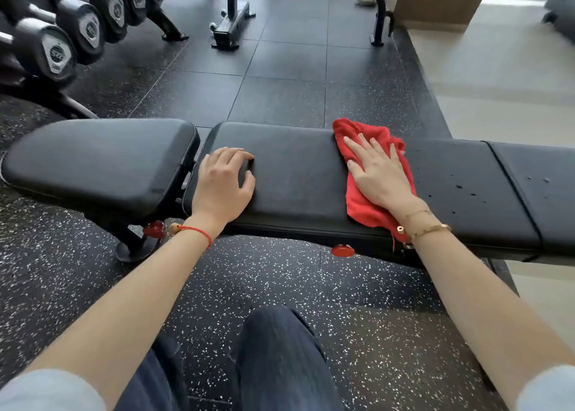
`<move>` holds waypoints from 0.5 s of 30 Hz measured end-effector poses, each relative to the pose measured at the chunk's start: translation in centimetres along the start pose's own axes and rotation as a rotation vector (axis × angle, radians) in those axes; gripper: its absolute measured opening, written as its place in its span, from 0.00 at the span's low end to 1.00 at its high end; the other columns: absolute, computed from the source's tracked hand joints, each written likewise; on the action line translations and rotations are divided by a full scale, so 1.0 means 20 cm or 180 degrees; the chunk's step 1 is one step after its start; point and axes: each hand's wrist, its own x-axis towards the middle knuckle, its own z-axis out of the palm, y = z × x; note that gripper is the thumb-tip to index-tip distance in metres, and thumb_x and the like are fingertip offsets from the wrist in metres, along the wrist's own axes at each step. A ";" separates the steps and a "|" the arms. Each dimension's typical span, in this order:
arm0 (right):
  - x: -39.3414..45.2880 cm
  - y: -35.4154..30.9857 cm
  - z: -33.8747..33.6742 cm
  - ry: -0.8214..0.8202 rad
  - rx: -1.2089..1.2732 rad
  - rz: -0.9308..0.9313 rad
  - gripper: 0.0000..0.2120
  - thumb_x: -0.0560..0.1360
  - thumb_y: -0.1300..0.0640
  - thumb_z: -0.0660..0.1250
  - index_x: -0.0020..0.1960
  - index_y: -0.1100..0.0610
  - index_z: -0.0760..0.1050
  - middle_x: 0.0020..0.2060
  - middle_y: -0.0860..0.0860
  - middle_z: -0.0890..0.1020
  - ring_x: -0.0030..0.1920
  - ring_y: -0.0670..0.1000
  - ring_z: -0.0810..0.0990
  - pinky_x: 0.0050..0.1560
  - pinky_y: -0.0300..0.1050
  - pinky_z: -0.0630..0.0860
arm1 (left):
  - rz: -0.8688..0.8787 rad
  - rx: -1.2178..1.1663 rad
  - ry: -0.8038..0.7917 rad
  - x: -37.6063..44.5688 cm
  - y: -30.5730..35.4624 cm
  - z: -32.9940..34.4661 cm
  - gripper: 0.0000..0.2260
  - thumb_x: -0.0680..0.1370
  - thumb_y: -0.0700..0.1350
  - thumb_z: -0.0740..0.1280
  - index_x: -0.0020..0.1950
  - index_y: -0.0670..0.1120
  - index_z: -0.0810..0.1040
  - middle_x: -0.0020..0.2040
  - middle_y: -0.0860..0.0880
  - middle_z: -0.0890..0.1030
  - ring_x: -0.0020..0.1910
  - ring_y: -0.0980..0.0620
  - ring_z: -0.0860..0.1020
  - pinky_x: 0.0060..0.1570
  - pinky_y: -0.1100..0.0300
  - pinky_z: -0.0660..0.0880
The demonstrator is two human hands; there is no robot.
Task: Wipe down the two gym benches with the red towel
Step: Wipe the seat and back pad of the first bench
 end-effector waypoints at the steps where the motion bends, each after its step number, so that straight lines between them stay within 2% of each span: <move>1: 0.06 -0.02 0.00 -0.0024 -0.0016 0.0076 0.24 0.83 0.49 0.51 0.79 0.43 0.53 0.79 0.48 0.52 0.79 0.52 0.50 0.77 0.55 0.38 | 0.0000 0.0019 0.0011 0.00 0.01 0.00 0.13 0.76 0.45 0.64 0.60 0.47 0.78 0.61 0.49 0.79 0.66 0.45 0.73 0.70 0.46 0.66; 3: 0.14 -0.12 0.02 -0.0066 -0.0051 -0.0019 0.25 0.83 0.48 0.50 0.79 0.44 0.53 0.80 0.49 0.51 0.79 0.53 0.49 0.77 0.56 0.38 | -0.0011 0.0044 0.0037 0.00 0.02 0.00 0.12 0.76 0.45 0.64 0.59 0.47 0.78 0.61 0.49 0.79 0.65 0.46 0.73 0.69 0.47 0.66; 8: 0.04 -0.38 0.11 -0.0042 -0.0007 -0.0776 0.25 0.82 0.48 0.52 0.78 0.42 0.54 0.79 0.47 0.54 0.79 0.52 0.51 0.78 0.55 0.39 | 0.0025 0.0050 0.0020 0.00 0.02 -0.02 0.12 0.77 0.44 0.65 0.60 0.48 0.79 0.61 0.50 0.79 0.66 0.48 0.73 0.69 0.47 0.66; 12: -0.12 -0.29 0.11 0.0046 0.0029 -0.1001 0.25 0.82 0.48 0.53 0.78 0.41 0.54 0.79 0.45 0.56 0.79 0.50 0.52 0.78 0.51 0.38 | 0.0071 0.0049 0.0035 0.00 0.01 -0.01 0.12 0.77 0.44 0.65 0.60 0.49 0.79 0.61 0.51 0.79 0.66 0.48 0.73 0.70 0.47 0.66; 15: -0.19 -0.15 0.08 0.0092 0.0032 -0.0894 0.25 0.82 0.48 0.53 0.78 0.40 0.55 0.78 0.45 0.56 0.79 0.49 0.52 0.77 0.50 0.38 | 0.0070 0.0113 0.0065 0.00 0.01 -0.01 0.13 0.77 0.44 0.65 0.60 0.48 0.79 0.61 0.50 0.80 0.66 0.47 0.73 0.69 0.48 0.66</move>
